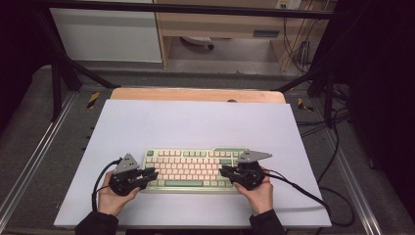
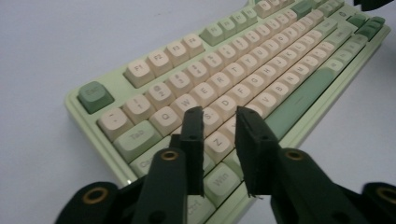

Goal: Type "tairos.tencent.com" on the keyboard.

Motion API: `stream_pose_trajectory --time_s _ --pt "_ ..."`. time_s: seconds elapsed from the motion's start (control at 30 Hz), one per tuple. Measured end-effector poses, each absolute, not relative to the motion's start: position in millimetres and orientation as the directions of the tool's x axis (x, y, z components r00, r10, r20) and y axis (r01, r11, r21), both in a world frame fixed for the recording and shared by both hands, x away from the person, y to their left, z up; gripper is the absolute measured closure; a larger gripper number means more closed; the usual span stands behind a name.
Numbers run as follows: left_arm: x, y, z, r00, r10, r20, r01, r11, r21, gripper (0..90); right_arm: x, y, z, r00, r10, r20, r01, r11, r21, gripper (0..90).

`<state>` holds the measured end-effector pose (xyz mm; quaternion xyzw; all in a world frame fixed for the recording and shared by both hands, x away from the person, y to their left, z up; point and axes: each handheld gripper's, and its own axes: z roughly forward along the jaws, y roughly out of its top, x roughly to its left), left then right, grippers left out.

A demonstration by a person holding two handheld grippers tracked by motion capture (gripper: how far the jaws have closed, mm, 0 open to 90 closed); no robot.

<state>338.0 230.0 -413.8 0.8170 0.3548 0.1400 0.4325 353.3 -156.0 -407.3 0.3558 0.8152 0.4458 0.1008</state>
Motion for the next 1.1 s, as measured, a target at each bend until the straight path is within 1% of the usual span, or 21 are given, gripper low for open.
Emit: stream_pose_trajectory --time_s 0.13,0.2,0.27,0.33,0.37,0.43,0.53,0.6,0.67,0.7,0.77,0.83,0.93,1.1 --pt "336.6 241.7 -412.3 0.704 0.707 -0.066 0.455 -0.377 0.806 57.7 348.5 -182.8 -408.6 -0.697 0.698 0.165 0.507 0.318 0.801 62.8" --pt "335.4 248.3 -413.0 0.701 0.711 -0.064 0.459 -0.381 0.802 50.4 346.5 -194.5 -409.9 -0.683 0.713 0.157 0.51 0.312 0.802 51.6" --pt "334.2 255.5 -414.3 0.693 0.718 -0.063 0.467 -0.38 0.799 45.1 344.2 -205.9 -411.6 -0.669 0.727 0.155 0.514 0.301 0.803 45.8" --pt "333.2 261.8 -416.1 0.686 0.725 -0.063 0.467 -0.372 0.802 39.1 342.1 -217.1 -414.0 -0.659 0.734 0.163 0.521 0.289 0.804 36.0" --pt "332.9 264.4 -417.1 0.684 0.727 -0.059 0.466 -0.373 0.803 35.6 340.7 -222.2 -415.5 -0.648 0.74 0.181 0.54 0.278 0.795 33.7" --pt "332.5 268.4 -419.4 0.678 0.733 -0.056 0.468 -0.372 0.801 29.5 338.1 -233.8 -419.0 -0.641 0.748 0.171 0.532 0.272 0.802 26.8" --pt "331.5 272.1 -423.3 0.68 0.73 -0.059 0.473 -0.376 0.797 21.5 334.9 -248.3 -425.3 -0.624 0.754 0.206 0.557 0.245 0.794 17.1" --pt "330.0 273.9 -426.0 0.684 0.728 -0.052 0.472 -0.387 0.792 17.6 332.7 -256.2 -430.3 -0.626 0.749 0.216 0.559 0.237 0.795 15.1" --pt "328.4 275.5 -428.7 0.684 0.728 -0.051 0.476 -0.392 0.787 11.5 330.7 -261.8 -435.1 -0.628 0.747 0.217 0.554 0.234 0.799 9.5" --pt "327.7 276.7 -429.7 0.682 0.73 -0.056 0.482 -0.39 0.785 8.9 330.2 -263.9 -437.0 -0.629 0.746 0.219 0.557 0.235 0.797 8.5" --pt "326.2 279.1 -431.8 0.68 0.73 -0.06 0.481 -0.383 0.789 7.4 329.0 -266.7 -440.6 -0.629 0.746 0.218 0.562 0.243 0.79 4.6" --pt "325.5 280.5 -434.3 0.68 0.731 -0.06 0.481 -0.382 0.789 4.0 328.7 -268.5 -444.1 -0.636 0.741 0.216 0.57 0.262 0.779 3.6" --pt "326.2 281.9 -437.4 0.677 0.734 -0.062 0.487 -0.382 0.786 3.1 326.1 -268.7 -446.7 -0.645 0.74 0.189 0.562 0.292 0.774 2.8" --pt "327.0 282.6 -439.7 0.678 0.732 -0.064 0.489 -0.385 0.783 3.3 323.6 -268.3 -446.5 -0.647 0.738 0.19 0.556 0.287 0.78 2.2"
